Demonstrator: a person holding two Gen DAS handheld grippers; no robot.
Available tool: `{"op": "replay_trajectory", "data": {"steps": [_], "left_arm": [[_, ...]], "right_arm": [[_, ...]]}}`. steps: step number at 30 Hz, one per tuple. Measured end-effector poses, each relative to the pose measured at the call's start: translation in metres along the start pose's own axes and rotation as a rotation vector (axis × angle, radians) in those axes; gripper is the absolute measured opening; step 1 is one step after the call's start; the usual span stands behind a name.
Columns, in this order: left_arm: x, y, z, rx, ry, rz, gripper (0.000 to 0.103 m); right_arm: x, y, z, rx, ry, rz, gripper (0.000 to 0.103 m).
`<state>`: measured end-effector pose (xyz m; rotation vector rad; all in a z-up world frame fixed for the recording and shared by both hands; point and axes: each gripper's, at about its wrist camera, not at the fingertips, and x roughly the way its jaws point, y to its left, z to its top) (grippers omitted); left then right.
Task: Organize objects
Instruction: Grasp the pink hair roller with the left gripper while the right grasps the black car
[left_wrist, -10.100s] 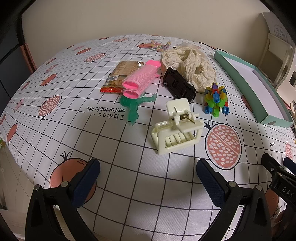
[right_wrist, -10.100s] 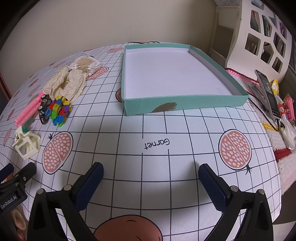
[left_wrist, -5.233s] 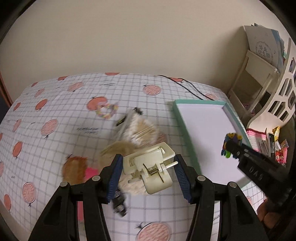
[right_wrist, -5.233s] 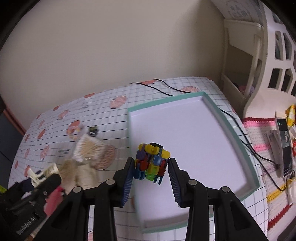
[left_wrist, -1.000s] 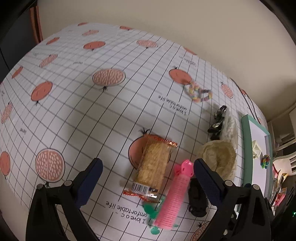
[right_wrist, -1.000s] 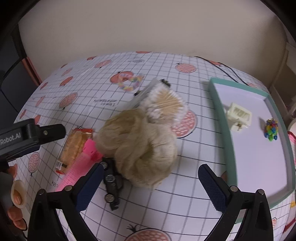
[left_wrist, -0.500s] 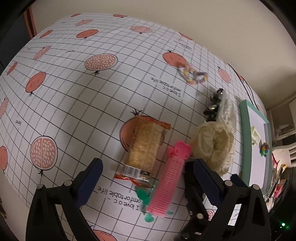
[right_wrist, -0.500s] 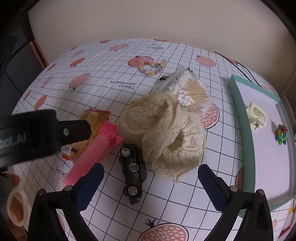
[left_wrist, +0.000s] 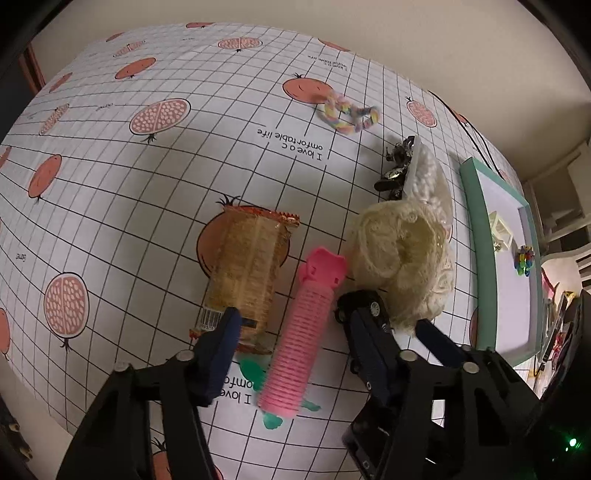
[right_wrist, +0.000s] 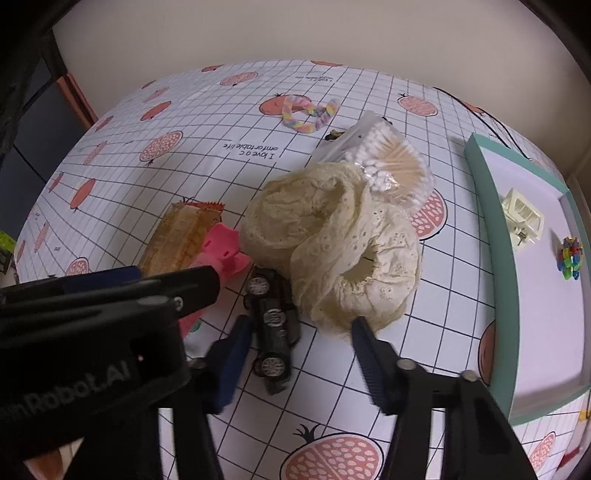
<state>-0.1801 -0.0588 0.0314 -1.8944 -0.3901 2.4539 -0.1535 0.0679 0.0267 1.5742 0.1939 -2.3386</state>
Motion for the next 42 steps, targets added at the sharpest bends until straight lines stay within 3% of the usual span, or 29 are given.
{"op": "replay_trajectory", "data": {"steps": [8, 19, 21, 24, 42], "left_arm": [[0.001, 0.002, 0.001, -0.006, 0.003, -0.004, 0.049], [0.007, 0.001, -0.001, -0.017, 0.035, -0.059, 0.044], [0.011, 0.002, -0.001, -0.025, 0.050, -0.063, 0.034], [0.013, 0.002, -0.001, -0.019, 0.055, -0.047, 0.032], [-0.006, 0.000, 0.002, -0.023, -0.022, -0.052, 0.026]], "right_arm": [[0.000, 0.004, 0.000, -0.014, 0.015, 0.048, 0.030], [0.001, 0.002, -0.001, -0.016, 0.026, 0.072, 0.030], [0.003, 0.003, -0.002, -0.018, 0.033, 0.071, 0.030], [0.003, 0.004, -0.002, -0.022, 0.036, 0.066, 0.030], [-0.011, -0.003, -0.005, -0.014, 0.009, 0.106, 0.030]]}}
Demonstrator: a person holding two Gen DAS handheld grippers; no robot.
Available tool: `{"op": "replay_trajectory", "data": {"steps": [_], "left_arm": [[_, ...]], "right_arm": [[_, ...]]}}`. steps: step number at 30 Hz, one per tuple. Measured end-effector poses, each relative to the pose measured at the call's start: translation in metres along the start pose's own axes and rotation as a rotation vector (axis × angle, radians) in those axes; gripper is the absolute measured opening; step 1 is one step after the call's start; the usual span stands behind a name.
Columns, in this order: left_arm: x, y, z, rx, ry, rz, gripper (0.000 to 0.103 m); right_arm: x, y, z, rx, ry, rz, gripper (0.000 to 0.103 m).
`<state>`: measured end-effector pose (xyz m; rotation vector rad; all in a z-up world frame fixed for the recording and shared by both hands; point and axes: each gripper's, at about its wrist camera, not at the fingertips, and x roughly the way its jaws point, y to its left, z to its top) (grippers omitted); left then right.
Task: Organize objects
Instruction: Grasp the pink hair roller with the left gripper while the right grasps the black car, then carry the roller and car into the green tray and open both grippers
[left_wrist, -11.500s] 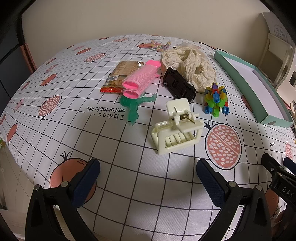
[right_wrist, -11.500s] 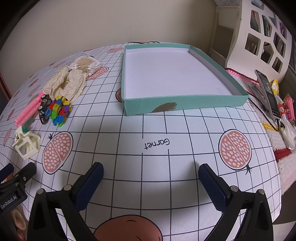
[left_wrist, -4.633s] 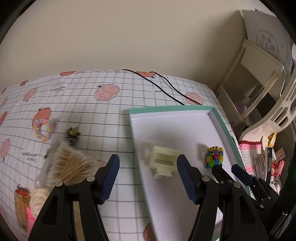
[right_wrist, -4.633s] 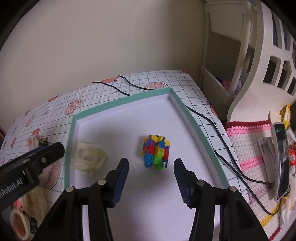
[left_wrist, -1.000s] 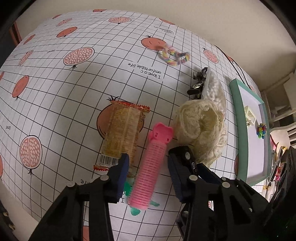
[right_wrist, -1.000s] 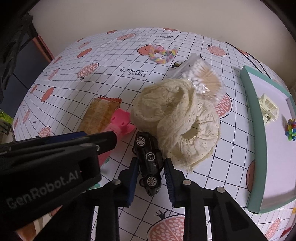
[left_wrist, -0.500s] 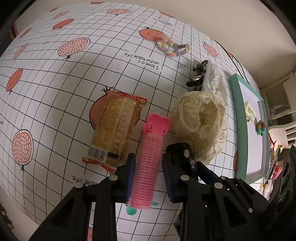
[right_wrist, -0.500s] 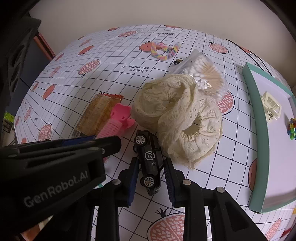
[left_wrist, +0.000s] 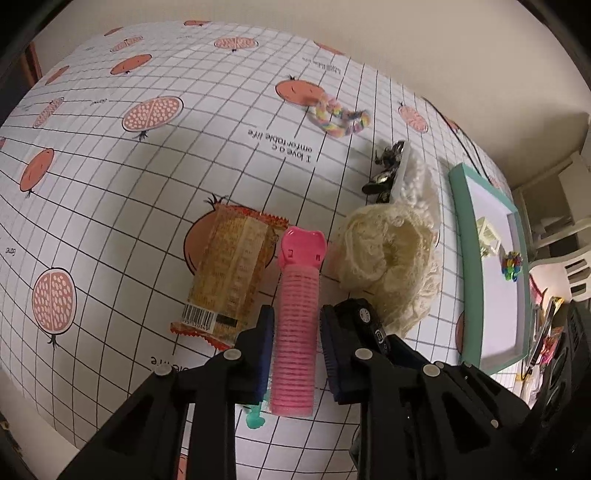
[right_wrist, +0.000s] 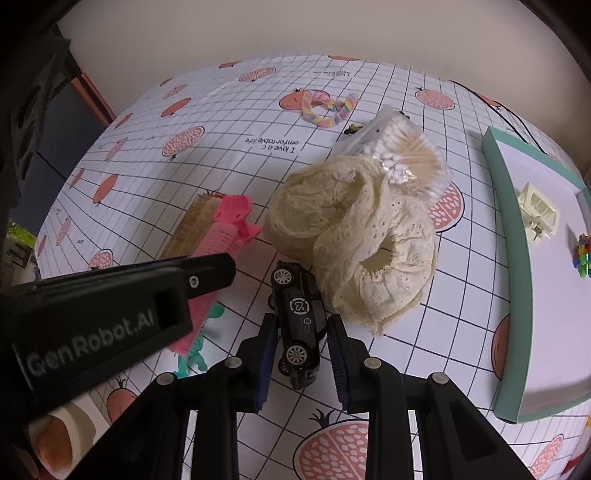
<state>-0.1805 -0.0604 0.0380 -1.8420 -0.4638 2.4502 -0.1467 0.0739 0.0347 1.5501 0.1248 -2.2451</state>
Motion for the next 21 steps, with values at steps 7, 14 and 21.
{"op": "replay_trajectory", "data": {"steps": [7, 14, 21], "left_arm": [[-0.022, 0.000, 0.006, -0.023, -0.109, -0.017, 0.026], [-0.045, -0.006, 0.009, -0.012, -0.224, -0.038, 0.026], [-0.051, -0.027, 0.007, 0.025, -0.278, -0.081, 0.026]], "right_arm": [[-0.018, -0.005, 0.003, 0.023, -0.066, 0.046, 0.030], [-0.047, -0.020, 0.007, 0.062, -0.201, 0.053, 0.030], [-0.068, -0.049, 0.006, 0.127, -0.287, -0.043, 0.030]]}}
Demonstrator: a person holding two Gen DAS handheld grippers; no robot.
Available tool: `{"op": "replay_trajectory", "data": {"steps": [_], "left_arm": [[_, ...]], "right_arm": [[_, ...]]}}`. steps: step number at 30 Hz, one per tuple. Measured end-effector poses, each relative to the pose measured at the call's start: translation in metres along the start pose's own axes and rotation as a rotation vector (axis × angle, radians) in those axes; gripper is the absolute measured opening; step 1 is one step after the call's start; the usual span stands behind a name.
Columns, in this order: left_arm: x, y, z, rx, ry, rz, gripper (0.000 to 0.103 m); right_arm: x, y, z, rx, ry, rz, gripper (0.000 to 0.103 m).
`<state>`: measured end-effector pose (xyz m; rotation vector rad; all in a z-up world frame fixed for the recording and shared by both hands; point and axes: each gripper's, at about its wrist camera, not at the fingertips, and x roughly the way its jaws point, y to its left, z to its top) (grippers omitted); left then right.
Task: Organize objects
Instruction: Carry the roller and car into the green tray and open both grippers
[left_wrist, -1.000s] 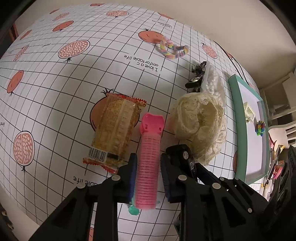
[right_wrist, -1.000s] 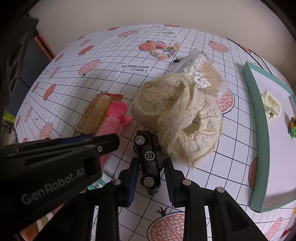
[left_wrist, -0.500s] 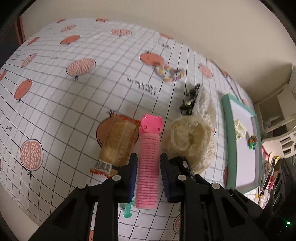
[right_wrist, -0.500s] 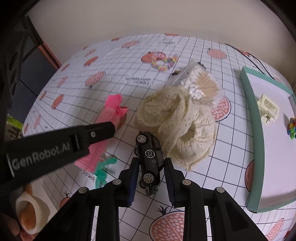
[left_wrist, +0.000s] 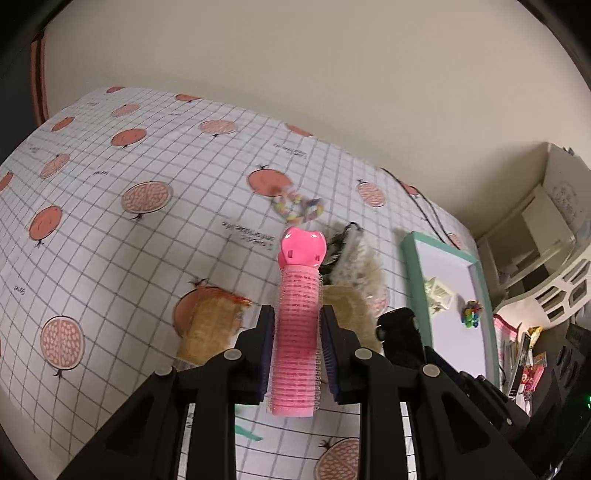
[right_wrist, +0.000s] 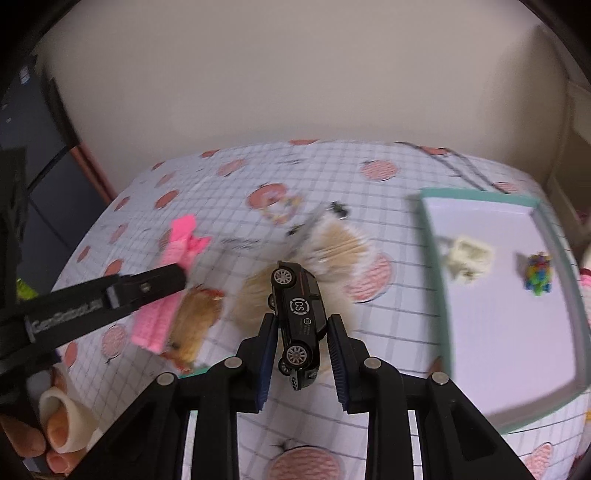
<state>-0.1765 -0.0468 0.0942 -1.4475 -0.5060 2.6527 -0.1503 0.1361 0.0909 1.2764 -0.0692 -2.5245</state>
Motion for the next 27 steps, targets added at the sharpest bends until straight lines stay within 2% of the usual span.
{"op": "replay_trajectory", "data": {"steps": [11, 27], "left_arm": [[0.011, -0.048, -0.015, 0.077, 0.011, -0.052, 0.026], [0.042, -0.127, -0.049, 0.193, 0.080, -0.127, 0.026]], "right_arm": [[-0.008, -0.077, -0.003, 0.149, -0.011, -0.121, 0.030], [-0.020, -0.161, -0.021, 0.264, 0.017, -0.244, 0.030]]}}
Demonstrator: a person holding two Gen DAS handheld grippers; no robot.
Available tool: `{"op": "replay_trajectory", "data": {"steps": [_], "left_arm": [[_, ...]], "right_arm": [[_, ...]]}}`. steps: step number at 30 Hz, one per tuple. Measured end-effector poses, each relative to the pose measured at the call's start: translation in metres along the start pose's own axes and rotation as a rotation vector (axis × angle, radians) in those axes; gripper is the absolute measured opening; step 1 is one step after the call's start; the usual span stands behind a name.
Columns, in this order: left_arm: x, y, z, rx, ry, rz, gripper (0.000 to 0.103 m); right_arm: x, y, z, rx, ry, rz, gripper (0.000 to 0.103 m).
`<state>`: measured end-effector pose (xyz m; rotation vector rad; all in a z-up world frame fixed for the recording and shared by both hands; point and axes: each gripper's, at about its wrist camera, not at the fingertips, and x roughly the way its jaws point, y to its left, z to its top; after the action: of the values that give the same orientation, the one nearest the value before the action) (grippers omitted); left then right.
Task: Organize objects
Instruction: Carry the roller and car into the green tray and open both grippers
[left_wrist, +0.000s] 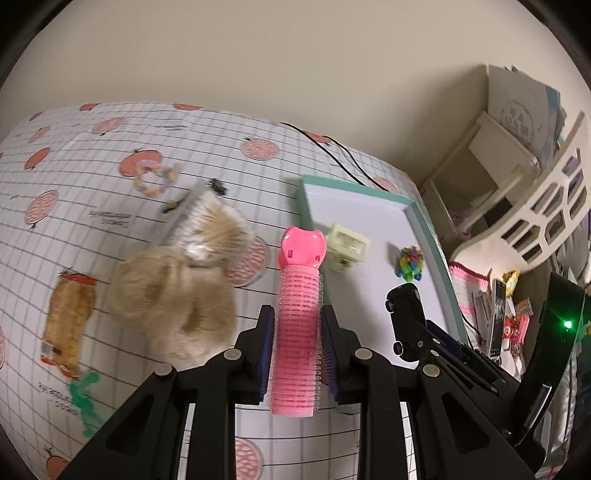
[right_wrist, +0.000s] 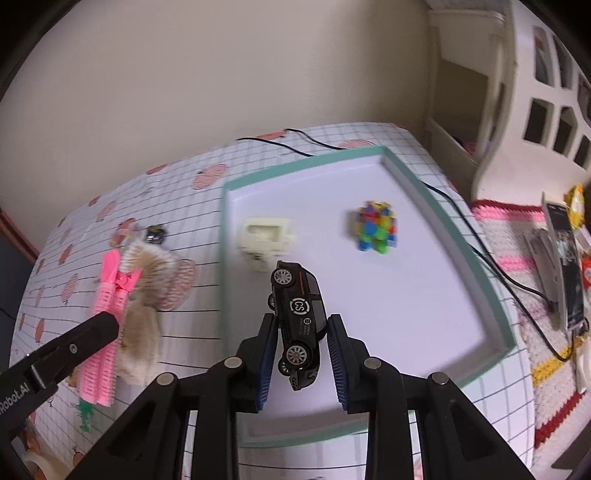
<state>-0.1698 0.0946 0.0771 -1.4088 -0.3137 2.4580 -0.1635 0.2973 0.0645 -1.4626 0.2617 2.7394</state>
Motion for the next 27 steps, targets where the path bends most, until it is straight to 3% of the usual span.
{"op": "replay_trajectory", "data": {"steps": [15, 27], "left_arm": [[0.037, -0.062, -0.014, 0.109, 0.043, -0.037, 0.026], [0.066, -0.081, -0.027, 0.126, 0.088, -0.032, 0.026]], "right_arm": [[0.003, -0.059, -0.003, 0.067, 0.017, -0.070, 0.030], [0.008, -0.085, -0.006, 0.123, 0.042, -0.094, 0.030]]}}
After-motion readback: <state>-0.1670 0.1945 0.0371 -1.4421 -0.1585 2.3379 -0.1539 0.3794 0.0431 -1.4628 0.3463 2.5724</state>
